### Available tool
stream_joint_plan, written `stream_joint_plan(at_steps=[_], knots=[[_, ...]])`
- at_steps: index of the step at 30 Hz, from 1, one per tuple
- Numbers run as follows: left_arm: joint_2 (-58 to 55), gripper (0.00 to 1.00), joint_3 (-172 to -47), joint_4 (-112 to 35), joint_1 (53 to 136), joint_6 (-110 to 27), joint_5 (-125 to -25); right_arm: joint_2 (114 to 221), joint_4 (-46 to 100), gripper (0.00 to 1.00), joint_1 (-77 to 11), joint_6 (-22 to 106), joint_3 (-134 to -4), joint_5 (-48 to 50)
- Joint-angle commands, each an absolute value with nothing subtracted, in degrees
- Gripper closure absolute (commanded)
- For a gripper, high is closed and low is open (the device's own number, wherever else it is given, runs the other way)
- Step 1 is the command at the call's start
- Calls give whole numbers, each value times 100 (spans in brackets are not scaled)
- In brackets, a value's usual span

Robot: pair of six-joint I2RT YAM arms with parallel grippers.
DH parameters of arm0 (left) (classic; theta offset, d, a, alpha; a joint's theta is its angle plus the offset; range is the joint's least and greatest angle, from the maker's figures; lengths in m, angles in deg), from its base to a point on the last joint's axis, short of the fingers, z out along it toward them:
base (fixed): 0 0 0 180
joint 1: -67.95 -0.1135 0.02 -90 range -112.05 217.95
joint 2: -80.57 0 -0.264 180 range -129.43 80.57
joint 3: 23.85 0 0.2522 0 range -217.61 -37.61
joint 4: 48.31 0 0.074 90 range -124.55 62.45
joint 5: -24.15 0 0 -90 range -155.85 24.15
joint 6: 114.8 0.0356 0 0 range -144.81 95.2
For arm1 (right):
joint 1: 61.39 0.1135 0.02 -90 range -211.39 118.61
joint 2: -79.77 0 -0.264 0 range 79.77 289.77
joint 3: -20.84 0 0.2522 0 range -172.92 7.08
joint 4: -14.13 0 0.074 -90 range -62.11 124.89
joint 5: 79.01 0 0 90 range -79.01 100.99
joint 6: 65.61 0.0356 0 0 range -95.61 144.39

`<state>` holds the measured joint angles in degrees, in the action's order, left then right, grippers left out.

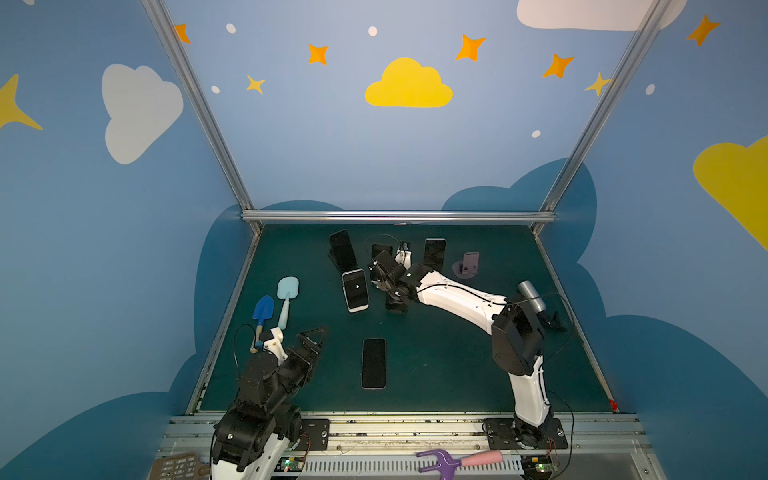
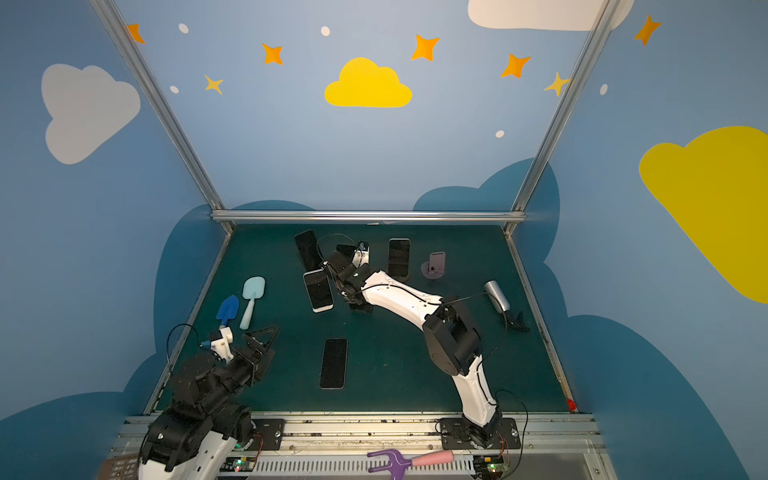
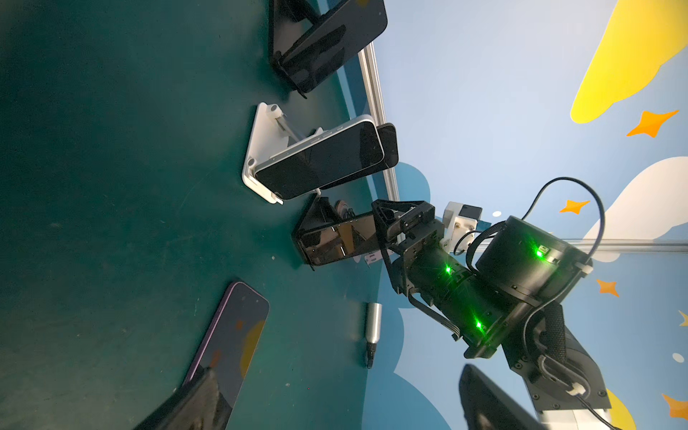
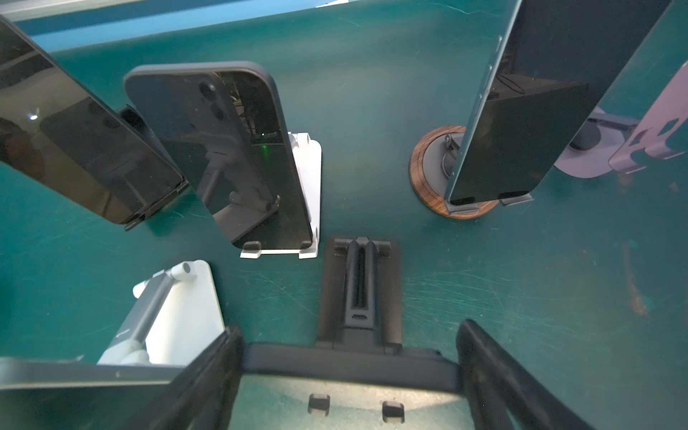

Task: Remove the phone from the phone stand

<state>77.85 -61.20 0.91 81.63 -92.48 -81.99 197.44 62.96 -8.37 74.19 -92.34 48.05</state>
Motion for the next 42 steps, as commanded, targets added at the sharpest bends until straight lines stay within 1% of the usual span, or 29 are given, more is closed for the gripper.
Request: stream_joint_plan(at_steps=[1,6,10,16,22,34,38,42], knots=[[7856,0,-6073,8,8175,-9126,-8235,19869,6400,11,-813,7625,-9361,4903],[7916,0,-6011,-49,8175,-9169,-8247,19848,6230,12,-774,7357,-9283,4910],[7925,0,-6077,-28,8175,-9099,-8194,19725,6051,13,-795,7439,-8961,4911],[7907,0,-6047,-81,8175,-9125,-8224,19737,5926,14,-830,7371,-8875,4843],[7907,0,-6057,-63,8175,-9116,-8219,19726,5616,17,-830,7290,-8808,4842],[7916,0,-6092,34,8175,-9056,-8184,19790,5494,25,-863,7245,-8802,4852],[7907,0,-6096,25,8175,-9037,-8183,19799,5522,26,-908,7264,-8769,4834],[7916,0,-6065,1,8175,-9044,-8167,19772,5513,24,-940,7257,-8737,4825]])
